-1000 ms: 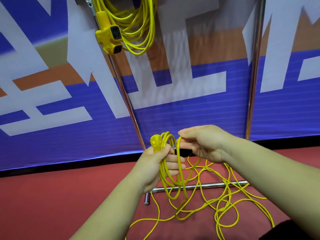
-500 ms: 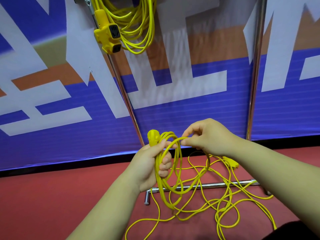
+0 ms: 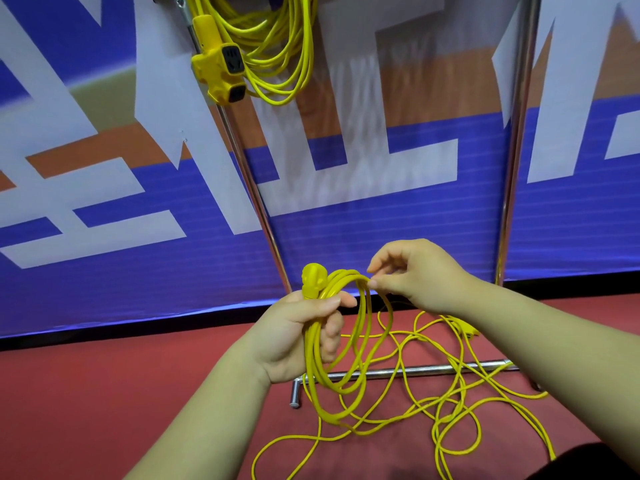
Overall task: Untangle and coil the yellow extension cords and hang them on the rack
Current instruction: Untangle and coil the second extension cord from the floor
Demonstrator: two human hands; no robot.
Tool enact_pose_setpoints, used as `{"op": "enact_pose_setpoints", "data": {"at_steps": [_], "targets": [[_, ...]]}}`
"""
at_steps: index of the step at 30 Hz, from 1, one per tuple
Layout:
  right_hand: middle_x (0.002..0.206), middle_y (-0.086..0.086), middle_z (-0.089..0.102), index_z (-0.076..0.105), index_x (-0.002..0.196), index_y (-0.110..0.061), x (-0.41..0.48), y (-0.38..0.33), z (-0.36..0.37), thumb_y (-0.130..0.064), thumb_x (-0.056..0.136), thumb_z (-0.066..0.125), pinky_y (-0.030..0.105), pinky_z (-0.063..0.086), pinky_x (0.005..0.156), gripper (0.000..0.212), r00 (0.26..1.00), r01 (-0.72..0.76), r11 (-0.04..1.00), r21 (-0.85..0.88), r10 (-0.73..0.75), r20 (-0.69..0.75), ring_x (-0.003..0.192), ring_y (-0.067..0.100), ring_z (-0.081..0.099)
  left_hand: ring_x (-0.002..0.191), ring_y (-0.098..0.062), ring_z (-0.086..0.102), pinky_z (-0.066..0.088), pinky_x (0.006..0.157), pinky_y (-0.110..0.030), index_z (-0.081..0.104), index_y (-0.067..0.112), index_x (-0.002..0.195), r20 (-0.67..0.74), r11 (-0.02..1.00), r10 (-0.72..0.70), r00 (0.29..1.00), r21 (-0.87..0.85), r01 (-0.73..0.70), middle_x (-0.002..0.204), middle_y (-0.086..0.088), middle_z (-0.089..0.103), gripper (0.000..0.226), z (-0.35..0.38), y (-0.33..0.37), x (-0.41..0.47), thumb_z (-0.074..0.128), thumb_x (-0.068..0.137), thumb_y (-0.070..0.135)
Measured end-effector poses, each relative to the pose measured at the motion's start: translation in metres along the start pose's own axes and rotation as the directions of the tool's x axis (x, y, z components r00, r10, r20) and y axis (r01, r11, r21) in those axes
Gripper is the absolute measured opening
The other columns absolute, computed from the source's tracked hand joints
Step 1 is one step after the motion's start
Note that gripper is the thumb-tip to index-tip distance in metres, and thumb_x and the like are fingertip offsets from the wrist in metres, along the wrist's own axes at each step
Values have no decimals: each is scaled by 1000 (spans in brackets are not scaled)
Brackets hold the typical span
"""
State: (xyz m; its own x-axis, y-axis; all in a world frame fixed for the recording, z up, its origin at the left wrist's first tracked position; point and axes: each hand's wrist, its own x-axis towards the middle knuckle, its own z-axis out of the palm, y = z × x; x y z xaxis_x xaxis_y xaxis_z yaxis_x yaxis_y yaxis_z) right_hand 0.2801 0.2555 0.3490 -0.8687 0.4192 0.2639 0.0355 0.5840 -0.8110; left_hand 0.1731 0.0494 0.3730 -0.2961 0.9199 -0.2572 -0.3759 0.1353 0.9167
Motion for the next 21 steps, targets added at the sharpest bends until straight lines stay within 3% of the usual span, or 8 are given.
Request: {"op": "enact_pose_setpoints", "data": {"at_steps": [3, 5, 9, 12, 16, 19, 21], "targets": [[70, -10, 71, 69, 81, -26, 1, -1, 4, -23, 78, 83, 27, 54, 68, 14, 996, 19, 1000, 2, -18, -87, 66, 3, 66, 49, -16, 57, 50, 49, -28, 74, 11, 88, 43, 999, -20, 999, -42, 21, 66, -6, 57, 14, -1, 0, 0, 62, 86, 17], [68, -10, 69, 68, 79, -26, 3, 1, 9, -24, 78, 83, 24, 50, 64, 15, 991, 5, 1000, -2, -6, -136, 63, 1, 64, 42, -7, 44, 42, 42, -21, 74, 11, 98, 100, 994, -34, 994, -98, 44, 61, 0, 49, 16, -4, 0, 3, 68, 86, 18], [67, -10, 67, 66, 77, -25, 5, -1, 20, -26, 79, 81, 22, 44, 62, 15, 982, -40, 999, 15, 42, -183, 60, -2, 60, 37, 0, 34, 31, 37, -16, 67, 8, 125, 200, 978, -42, 979, -191, 81, 51, 8, 37, 47, -9, 1, 7, 79, 83, 24], [74, -5, 70, 62, 79, -26, 5, 1, 26, -30, 77, 82, 34, 54, 70, 20, 979, -82, 991, 101, 99, -179, 67, 8, 66, 34, 0, 32, 29, 35, -16, 73, 8, 108, 104, 978, 42, 994, -206, -20, 48, 8, 35, 43, -12, 4, 7, 88, 72, 26], [75, 4, 70, 46, 83, -22, -6, 11, 33, -34, 64, 77, 50, 57, 72, 38, 978, -185, 963, 197, 200, -55, 67, 27, 65, 34, -1, 34, 31, 35, -16, 66, 13, 92, 16, 927, 187, 982, -333, -171, 48, 8, 37, 34, -25, 13, 2, 89, 70, 24], [81, 15, 70, 39, 87, -18, -14, 17, 42, -40, 50, 71, 44, 44, 65, 53, 953, -299, 917, 262, 273, 134, 67, 22, 52, 36, -2, 33, 30, 38, -17, 62, 16, 88, -48, 875, 287, 957, -393, -283, 49, 8, 36, 18, -30, 21, -4, 76, 82, 26], [97, 17, 72, 37, 91, -18, -18, 21, 51, -35, 50, 73, 41, 42, 71, 57, 919, -358, 895, 266, 286, 272, 77, 20, 54, 37, -2, 26, 28, 40, -16, 59, 19, 86, -92, 845, 333, 938, -412, -341, 50, 8, 34, 12, -30, 27, -8, 59, 92, 29]]}}
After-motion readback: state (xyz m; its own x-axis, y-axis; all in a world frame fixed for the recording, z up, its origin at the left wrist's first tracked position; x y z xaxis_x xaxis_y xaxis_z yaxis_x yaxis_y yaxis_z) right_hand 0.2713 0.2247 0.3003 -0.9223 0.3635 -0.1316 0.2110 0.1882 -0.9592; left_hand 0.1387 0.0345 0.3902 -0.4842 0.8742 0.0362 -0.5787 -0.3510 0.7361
